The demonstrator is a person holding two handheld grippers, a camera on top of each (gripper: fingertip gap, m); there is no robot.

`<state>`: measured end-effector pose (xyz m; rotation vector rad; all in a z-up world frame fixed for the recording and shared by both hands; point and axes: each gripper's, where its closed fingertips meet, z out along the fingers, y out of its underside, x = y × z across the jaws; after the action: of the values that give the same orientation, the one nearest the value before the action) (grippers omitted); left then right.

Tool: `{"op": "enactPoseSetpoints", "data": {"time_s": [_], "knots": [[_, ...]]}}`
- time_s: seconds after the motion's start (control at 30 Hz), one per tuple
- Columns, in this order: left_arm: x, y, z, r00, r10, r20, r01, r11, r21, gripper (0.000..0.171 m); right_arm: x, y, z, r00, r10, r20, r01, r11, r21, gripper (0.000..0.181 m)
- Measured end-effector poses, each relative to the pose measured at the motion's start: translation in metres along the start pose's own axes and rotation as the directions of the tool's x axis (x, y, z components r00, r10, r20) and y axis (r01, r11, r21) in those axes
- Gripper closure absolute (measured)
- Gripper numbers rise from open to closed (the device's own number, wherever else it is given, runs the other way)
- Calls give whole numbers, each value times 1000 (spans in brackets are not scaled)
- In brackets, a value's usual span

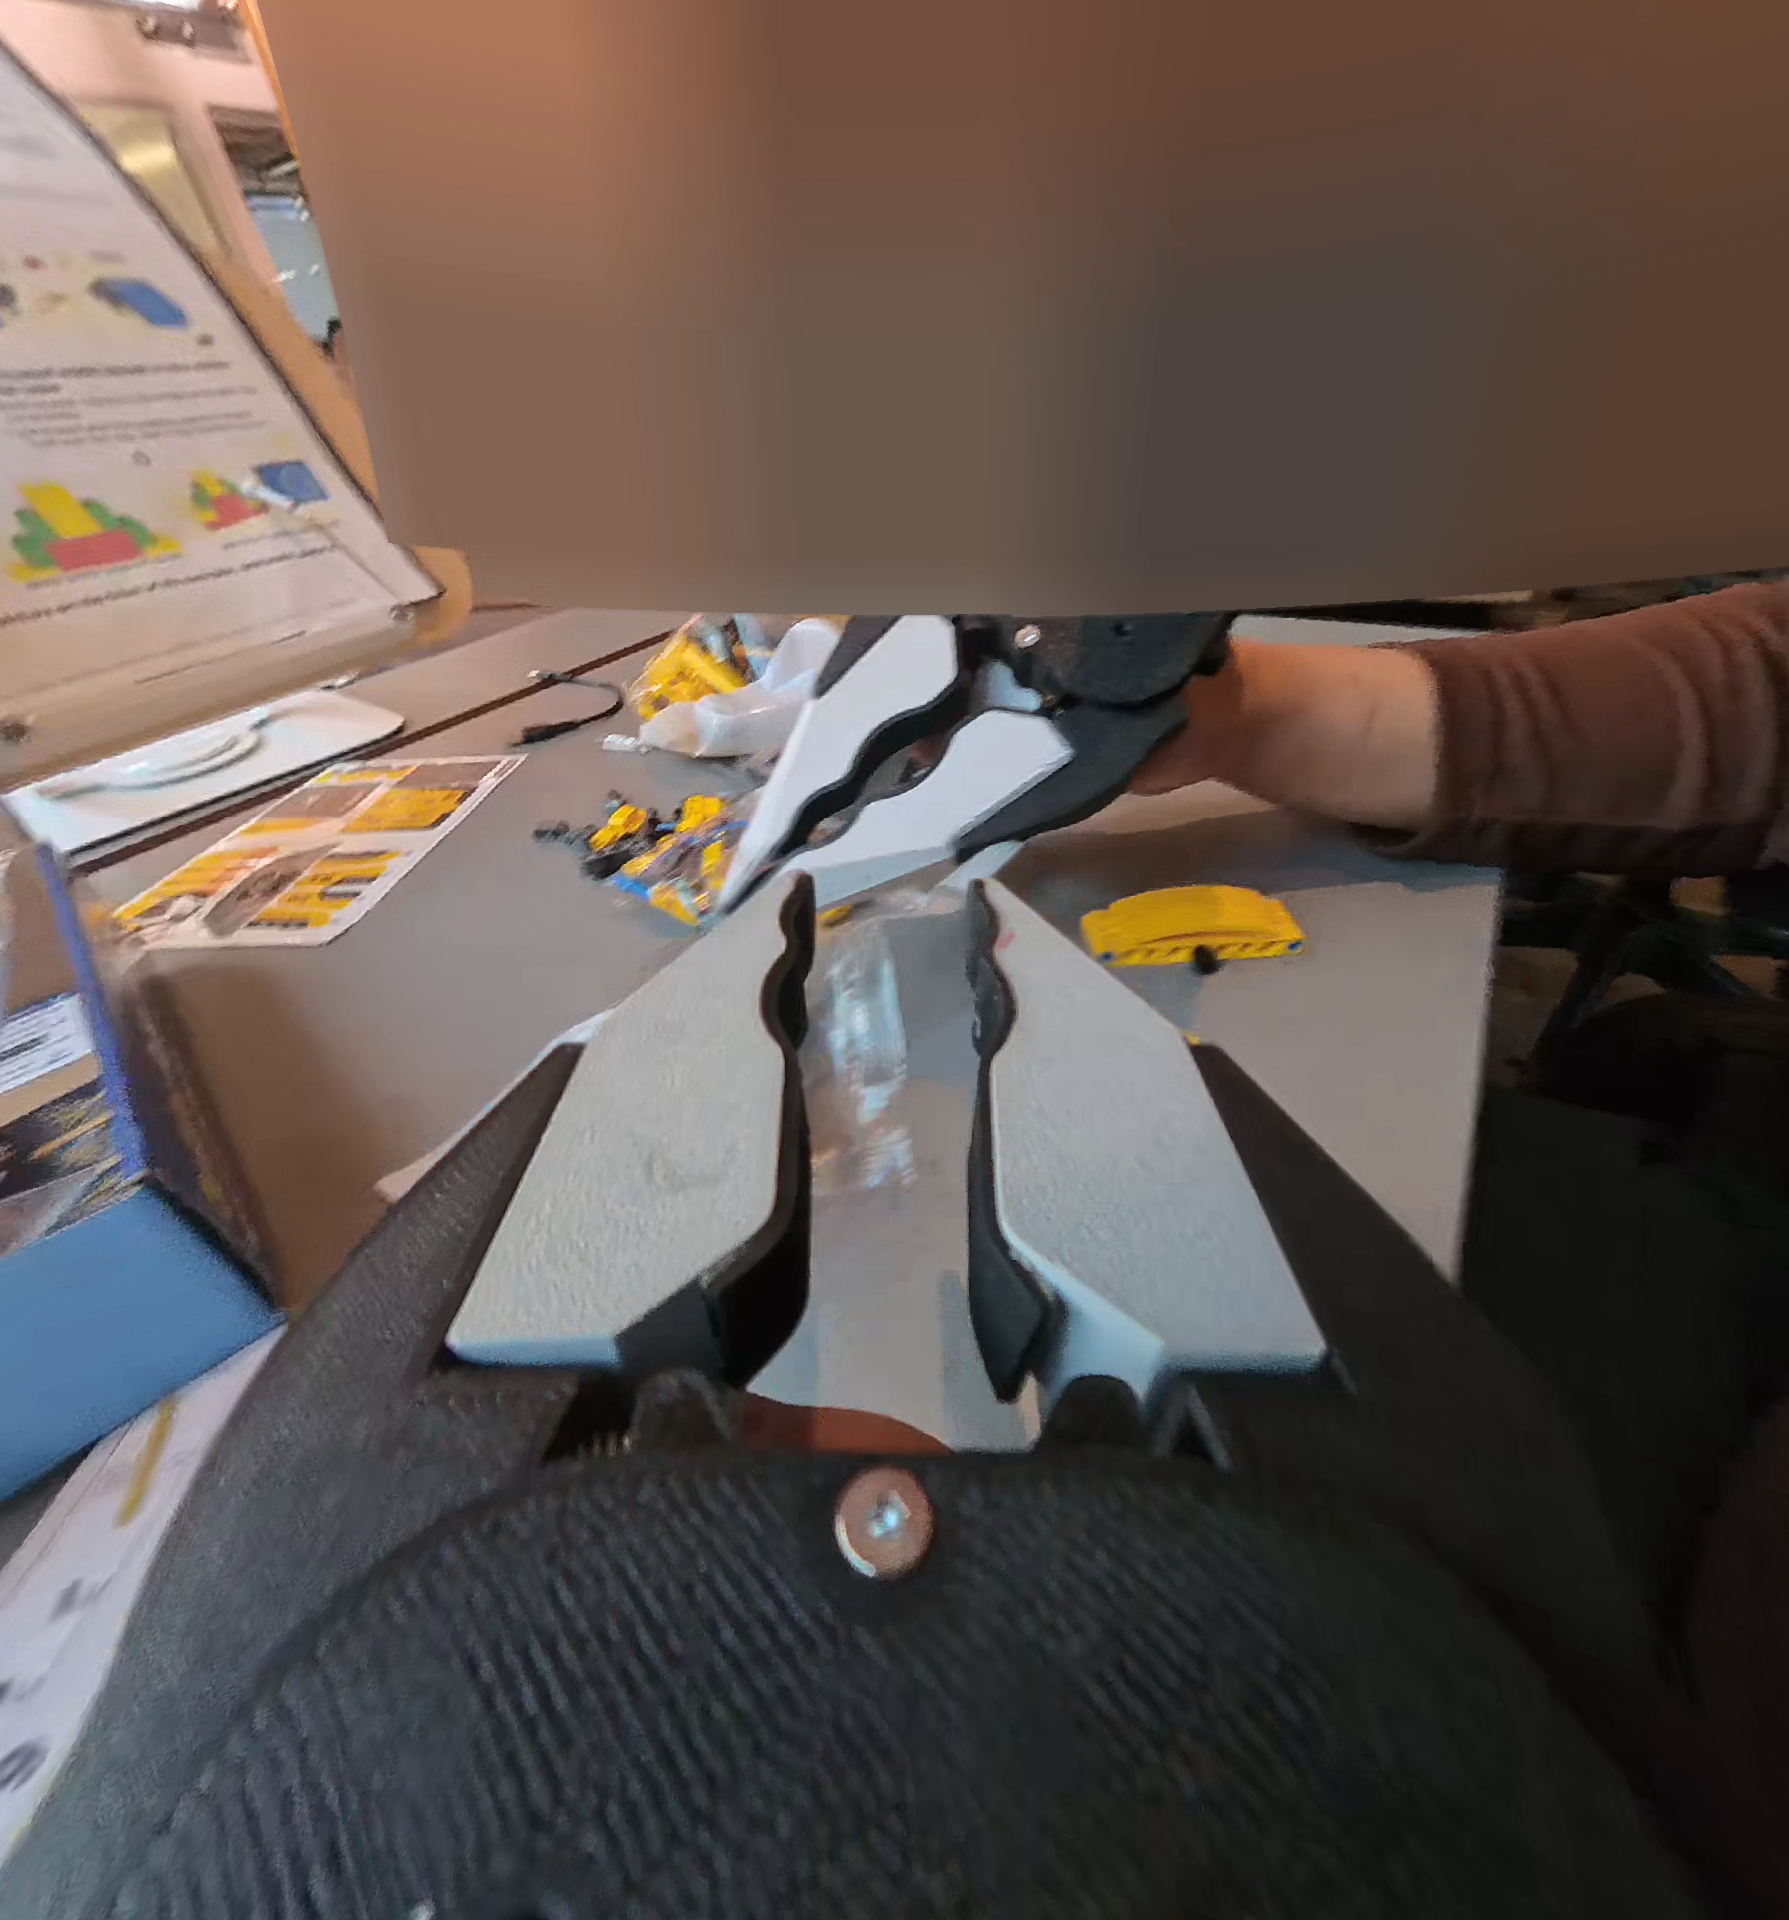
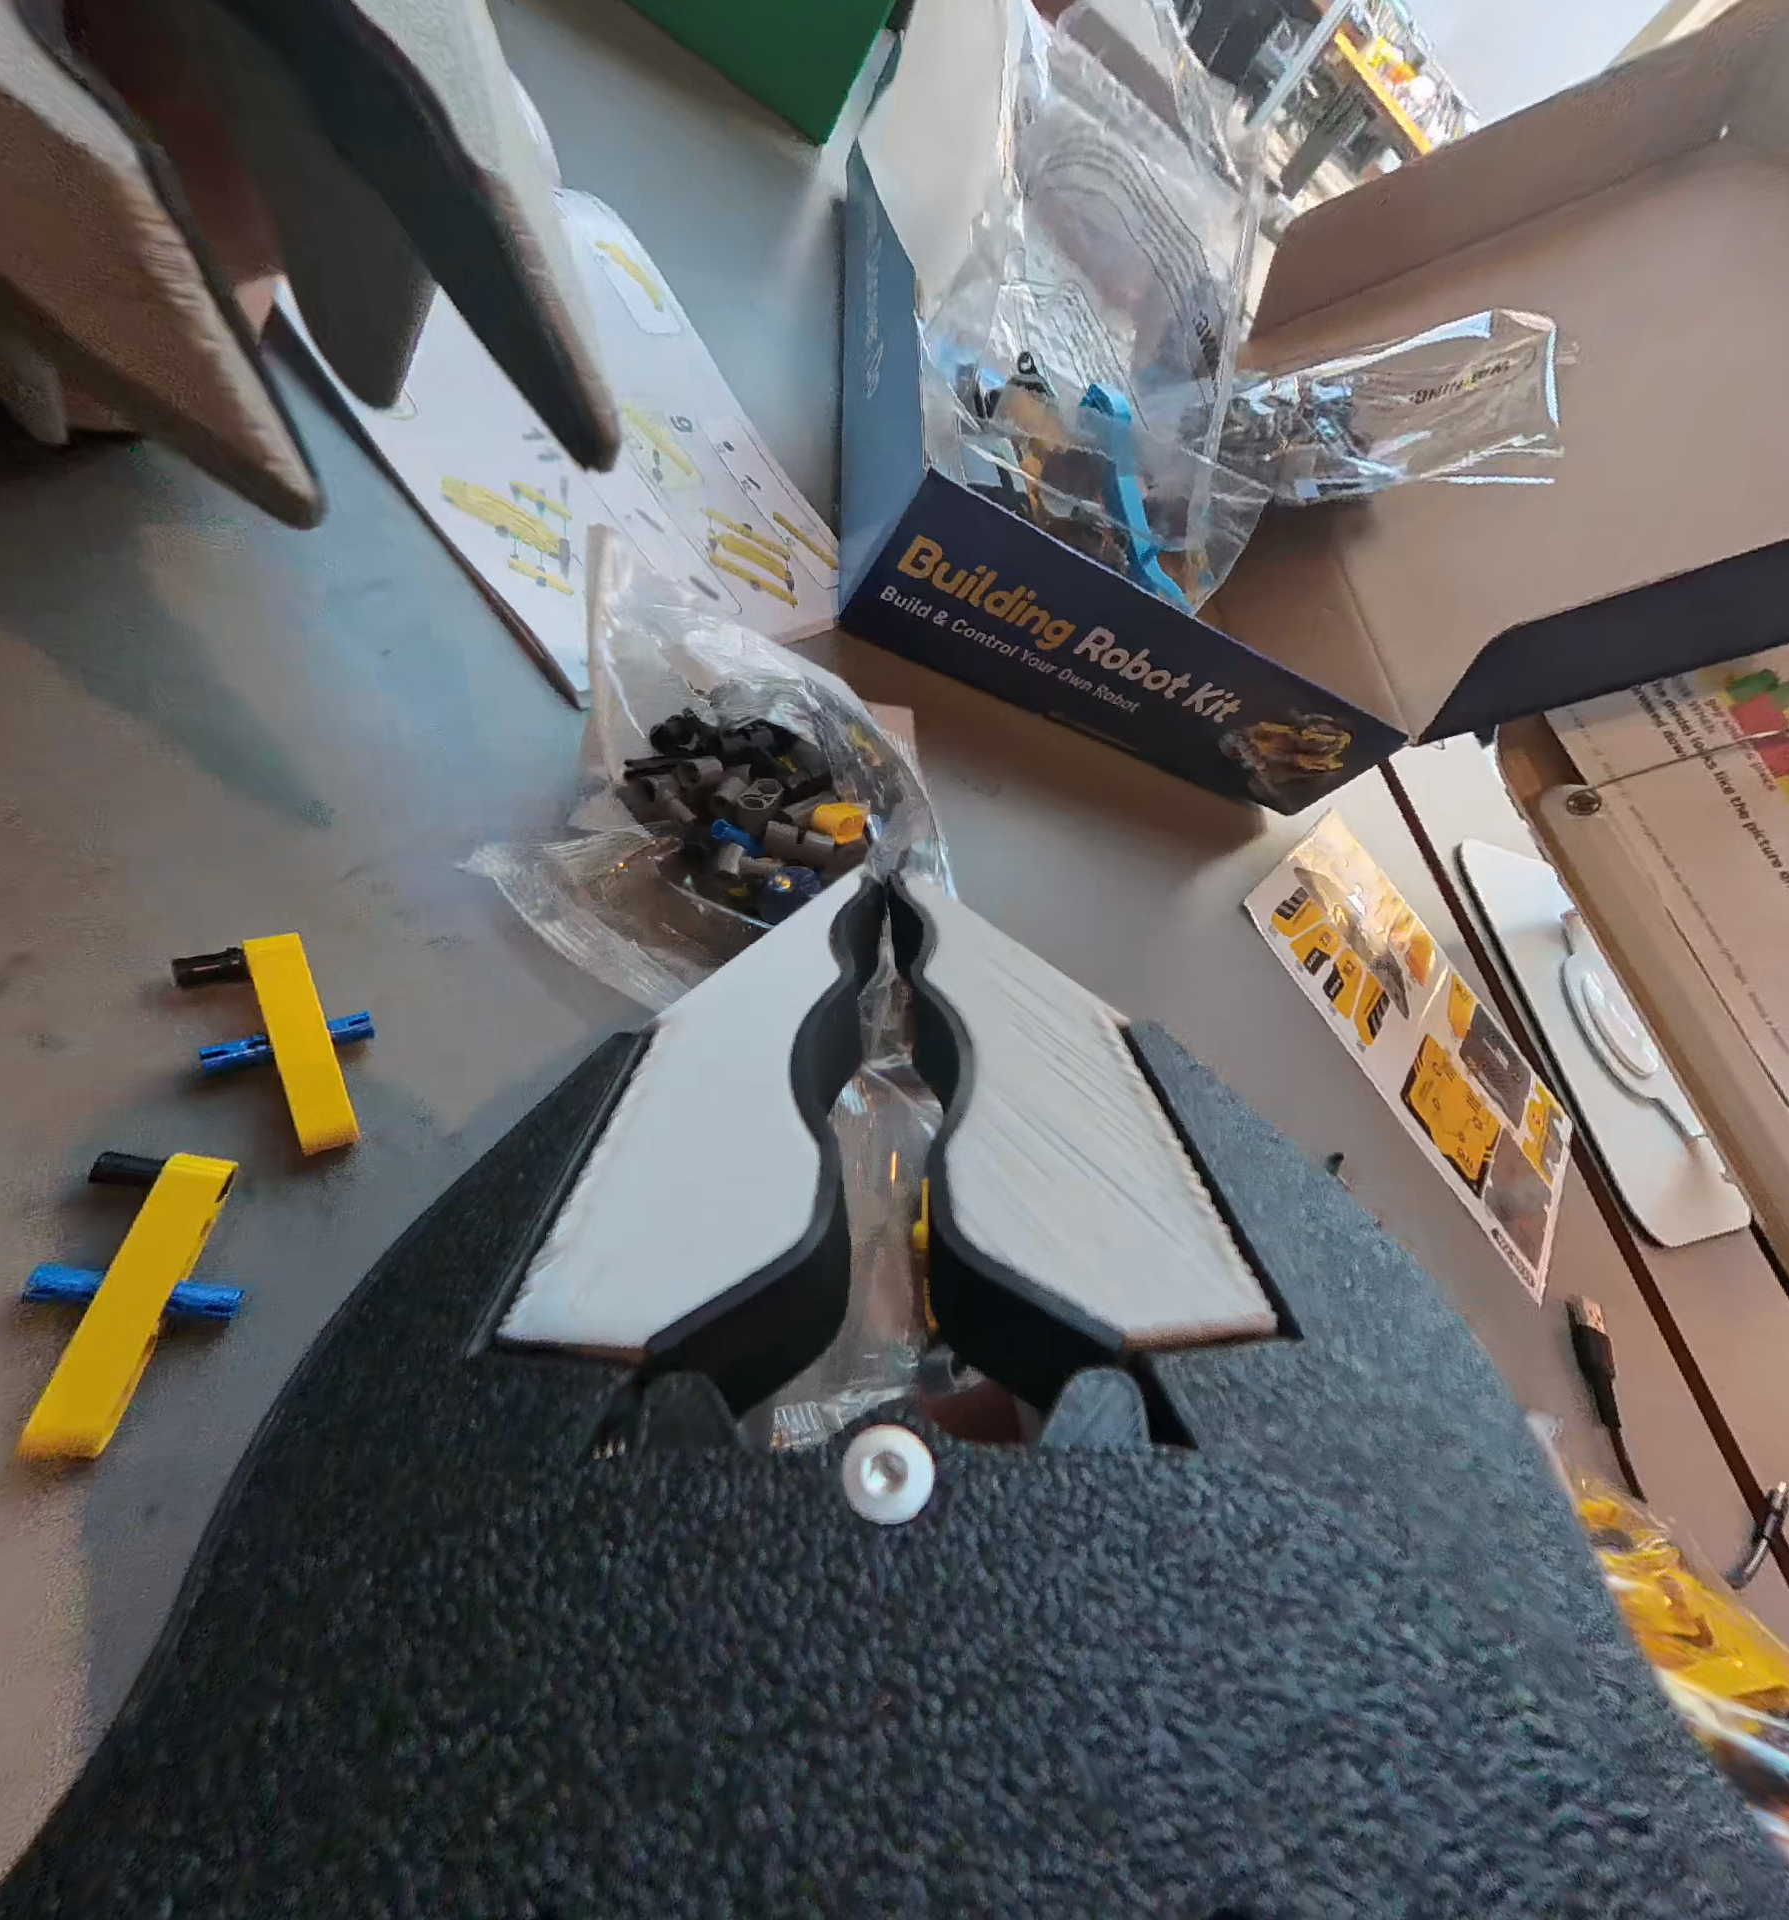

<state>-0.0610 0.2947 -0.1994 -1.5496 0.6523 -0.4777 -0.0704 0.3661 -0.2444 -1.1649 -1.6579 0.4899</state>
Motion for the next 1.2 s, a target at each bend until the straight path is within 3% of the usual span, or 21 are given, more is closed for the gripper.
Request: {"op": "enactPoseSetpoints", "data": {"time_s": [0.03,0.2,0.4,0.5,0.57,0.7,0.8,0.9,1.07,1.2], "knots": [[-10,5,0,999,23,42,-21,999,-41,144,1,4,0,1000,11,2,-11,1000,-13,179],[-40,41,6,983,129,134,-84,951,-299,123,8,8,0,998,60,-35,-61,998,-33,177],[-51,54,9,969,196,152,-120,908,-402,125,14,8,1,981,187,-43,-189,981,-36,178],[-54,58,4,962,237,132,-159,887,-433,128,13,3,3,971,237,-32,-238,971,-19,181],[-42,59,1,963,266,45,-222,874,-432,127,13,0,6,964,263,-28,-264,964,-17,181],[-40,51,-6,897,443,-7,-405,815,-415,129,12,-1,7,965,259,-35,-260,965,-24,181],[-44,57,-7,880,474,-25,-436,788,-436,132,12,-4,7,958,287,-16,-288,958,-15,181],[-49,62,-6,847,531,-23,-481,748,-458,146,13,-5,6,947,321,0,-321,947,-2,181],[-55,68,-6,823,568,-20,-506,717,-480,148,12,-5,5,936,353,16,-353,936,3,181],[-56,66,-9,835,550,-25,-493,727,-477,149,10,-5,6,930,367,31,-368,930,3,181]]}}
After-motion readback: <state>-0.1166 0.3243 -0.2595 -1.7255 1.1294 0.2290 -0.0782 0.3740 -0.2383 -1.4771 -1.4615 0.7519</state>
